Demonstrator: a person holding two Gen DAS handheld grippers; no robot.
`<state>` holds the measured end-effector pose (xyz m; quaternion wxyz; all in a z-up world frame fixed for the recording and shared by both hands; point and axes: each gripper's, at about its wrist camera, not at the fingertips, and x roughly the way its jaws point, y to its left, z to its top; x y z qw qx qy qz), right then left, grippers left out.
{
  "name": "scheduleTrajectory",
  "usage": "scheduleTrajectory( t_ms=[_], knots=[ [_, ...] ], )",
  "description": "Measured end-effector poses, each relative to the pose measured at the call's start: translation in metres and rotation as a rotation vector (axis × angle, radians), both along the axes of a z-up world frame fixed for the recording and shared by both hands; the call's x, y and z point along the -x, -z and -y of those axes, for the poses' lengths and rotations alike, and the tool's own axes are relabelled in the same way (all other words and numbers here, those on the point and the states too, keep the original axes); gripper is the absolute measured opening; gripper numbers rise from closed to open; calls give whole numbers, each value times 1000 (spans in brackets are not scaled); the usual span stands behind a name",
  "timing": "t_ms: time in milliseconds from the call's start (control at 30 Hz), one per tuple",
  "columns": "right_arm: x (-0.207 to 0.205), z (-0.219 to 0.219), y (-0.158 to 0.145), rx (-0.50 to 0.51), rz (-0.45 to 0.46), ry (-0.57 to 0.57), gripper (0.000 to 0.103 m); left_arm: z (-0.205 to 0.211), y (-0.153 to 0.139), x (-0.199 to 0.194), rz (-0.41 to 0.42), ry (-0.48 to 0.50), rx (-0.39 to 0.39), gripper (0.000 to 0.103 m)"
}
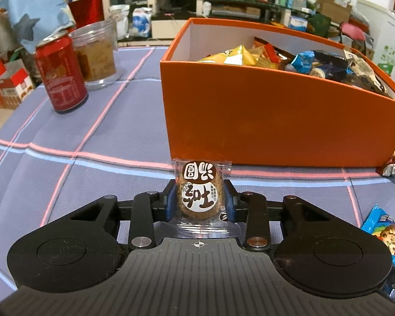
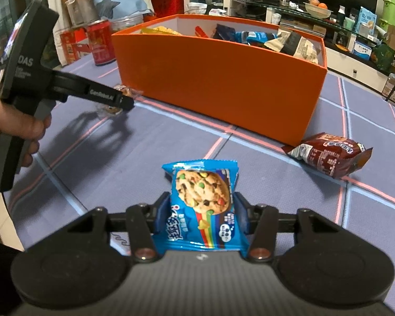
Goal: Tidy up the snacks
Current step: 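Grasp the round brown biscuit packet with the left gripper while the right holds the blue bag, then carry both packets over the orange box and open both grippers to release them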
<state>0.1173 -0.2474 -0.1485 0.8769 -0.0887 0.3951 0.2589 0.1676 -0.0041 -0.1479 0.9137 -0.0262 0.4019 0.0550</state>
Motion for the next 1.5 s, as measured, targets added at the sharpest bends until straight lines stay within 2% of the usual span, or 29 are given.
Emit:
scheduleTrajectory(
  t_ms=[267,567,1200,1500],
  knots=[
    [4,-1,-8,3,35,-1,51,-2,-6,6,-11,-36,-47,1],
    [8,-5,-25,-6,86,9,51,-1,-25,16,32,-48,-93,1],
    [21,-21,-50,-8,135,22,51,2,-59,42,124,-45,-85,1],
    [22,-22,-55,-10,141,29,51,9,-65,49,127,-42,-85,1]
  ],
)
